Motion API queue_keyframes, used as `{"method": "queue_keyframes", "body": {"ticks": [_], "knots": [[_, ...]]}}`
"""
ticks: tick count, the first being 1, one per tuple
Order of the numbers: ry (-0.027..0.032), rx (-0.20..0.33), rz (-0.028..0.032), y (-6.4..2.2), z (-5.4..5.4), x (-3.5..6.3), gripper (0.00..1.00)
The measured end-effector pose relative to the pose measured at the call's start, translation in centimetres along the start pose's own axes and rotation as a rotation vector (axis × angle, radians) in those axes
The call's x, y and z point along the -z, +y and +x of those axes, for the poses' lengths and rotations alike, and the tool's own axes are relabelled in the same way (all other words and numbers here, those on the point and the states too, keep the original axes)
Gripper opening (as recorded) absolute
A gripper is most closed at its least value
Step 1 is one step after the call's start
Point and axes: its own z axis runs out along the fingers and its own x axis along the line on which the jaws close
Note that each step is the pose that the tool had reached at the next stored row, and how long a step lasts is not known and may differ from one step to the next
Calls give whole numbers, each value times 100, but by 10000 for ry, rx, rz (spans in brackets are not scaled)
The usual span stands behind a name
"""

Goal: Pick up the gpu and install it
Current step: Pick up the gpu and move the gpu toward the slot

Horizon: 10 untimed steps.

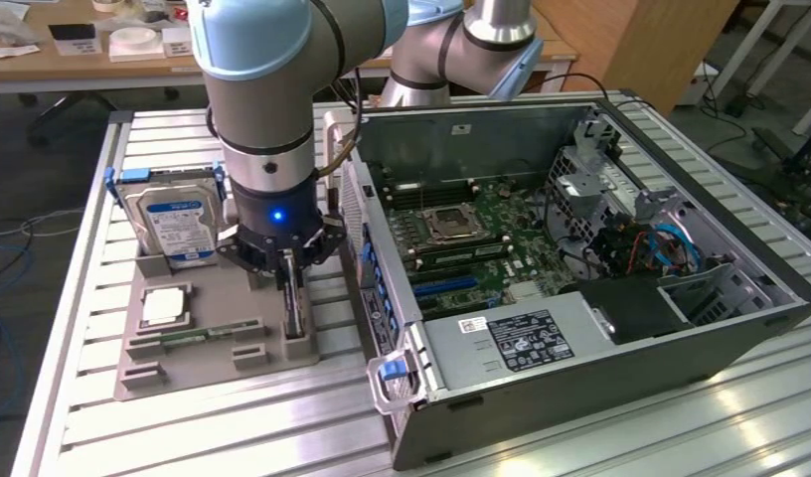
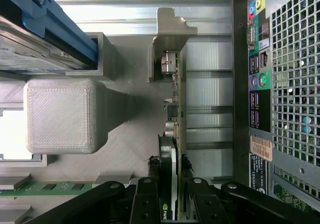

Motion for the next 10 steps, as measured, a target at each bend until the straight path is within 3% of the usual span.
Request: {"method": "queue_keyframes", "body": {"ticks": [4,10], "knots": [[-3,0,-2,1,0,8,26],[-1,0,1,7,-1,130,26]]}}
